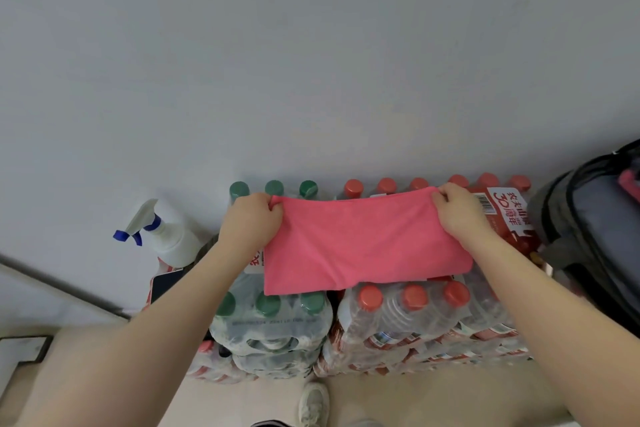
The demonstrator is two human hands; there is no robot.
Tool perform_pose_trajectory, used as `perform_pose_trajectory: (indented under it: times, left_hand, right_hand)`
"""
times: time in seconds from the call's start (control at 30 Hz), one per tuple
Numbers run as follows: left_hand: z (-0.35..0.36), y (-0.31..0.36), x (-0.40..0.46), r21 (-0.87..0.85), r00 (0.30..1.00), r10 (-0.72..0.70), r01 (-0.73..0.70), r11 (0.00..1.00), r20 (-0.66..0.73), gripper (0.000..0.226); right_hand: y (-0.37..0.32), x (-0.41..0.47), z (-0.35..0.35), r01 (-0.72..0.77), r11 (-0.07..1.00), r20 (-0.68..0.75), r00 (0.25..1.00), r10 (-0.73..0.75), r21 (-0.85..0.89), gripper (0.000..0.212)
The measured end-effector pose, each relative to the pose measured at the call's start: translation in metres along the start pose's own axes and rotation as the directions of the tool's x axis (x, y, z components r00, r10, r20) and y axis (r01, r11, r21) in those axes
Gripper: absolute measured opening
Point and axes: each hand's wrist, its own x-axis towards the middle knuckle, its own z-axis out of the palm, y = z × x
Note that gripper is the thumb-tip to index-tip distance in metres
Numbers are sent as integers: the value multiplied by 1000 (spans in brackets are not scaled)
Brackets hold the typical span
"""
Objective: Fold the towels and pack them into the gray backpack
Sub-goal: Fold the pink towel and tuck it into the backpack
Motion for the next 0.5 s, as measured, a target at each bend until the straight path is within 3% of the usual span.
perform_pose_trajectory:
  times: [0.17,0.33,0.5]
  left_hand:
    - [5,-1,-2,-23,997,-1,0,1000,-74,26]
    - [6,-5,-20,-210,992,-104,85,974,-77,50]
    - [7,-10,-62,-264,989,-143,129,956,-34,49]
  right_hand:
    - [1,-4,4,2,1000,-69,998,-2,6,26]
    - [2,-28,-5,-27,994,-94,995,37,106,36]
    - [17,-60,-15,-64,978,-21,997,70,200,34]
